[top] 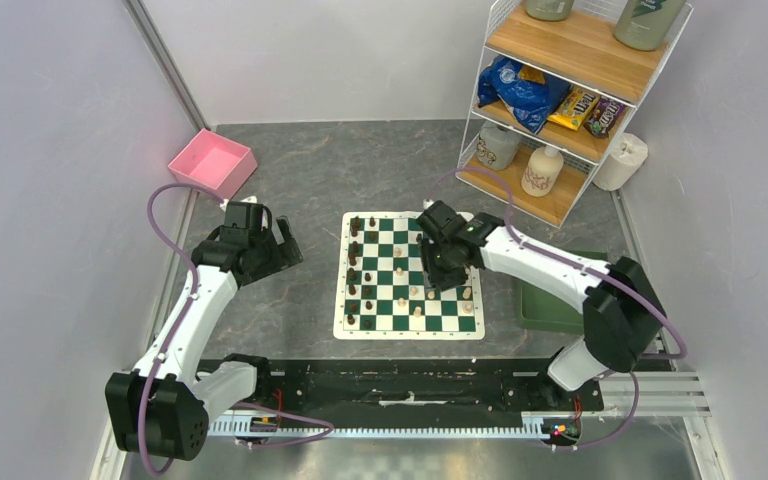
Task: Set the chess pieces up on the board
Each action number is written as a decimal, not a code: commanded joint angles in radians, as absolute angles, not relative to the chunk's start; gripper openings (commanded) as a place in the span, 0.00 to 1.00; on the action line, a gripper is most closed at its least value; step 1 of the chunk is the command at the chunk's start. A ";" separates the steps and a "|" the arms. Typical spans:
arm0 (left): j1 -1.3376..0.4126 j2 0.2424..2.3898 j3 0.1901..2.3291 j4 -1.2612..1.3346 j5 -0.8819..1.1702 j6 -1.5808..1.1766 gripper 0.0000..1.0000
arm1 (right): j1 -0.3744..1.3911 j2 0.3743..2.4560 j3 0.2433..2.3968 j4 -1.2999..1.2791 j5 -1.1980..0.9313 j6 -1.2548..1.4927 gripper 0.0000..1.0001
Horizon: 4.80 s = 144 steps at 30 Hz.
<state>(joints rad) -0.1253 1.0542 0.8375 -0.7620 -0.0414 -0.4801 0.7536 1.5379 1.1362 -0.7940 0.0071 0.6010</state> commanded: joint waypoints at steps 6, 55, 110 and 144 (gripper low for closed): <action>-0.120 1.056 0.876 -0.761 -0.029 -0.460 0.98 | 0.858 1.676 1.187 -0.760 -0.078 0.596 0.46; -0.120 1.063 0.876 -0.761 -0.017 -0.459 0.98 | 0.852 1.405 0.916 -0.859 0.134 0.722 0.17; -0.120 1.071 0.876 -0.761 -0.012 -0.461 0.98 | 0.738 1.402 0.826 -0.800 0.109 0.706 0.31; -0.120 1.068 0.879 -0.768 -0.037 -0.461 0.98 | 0.669 1.807 1.437 -0.741 0.101 0.495 0.42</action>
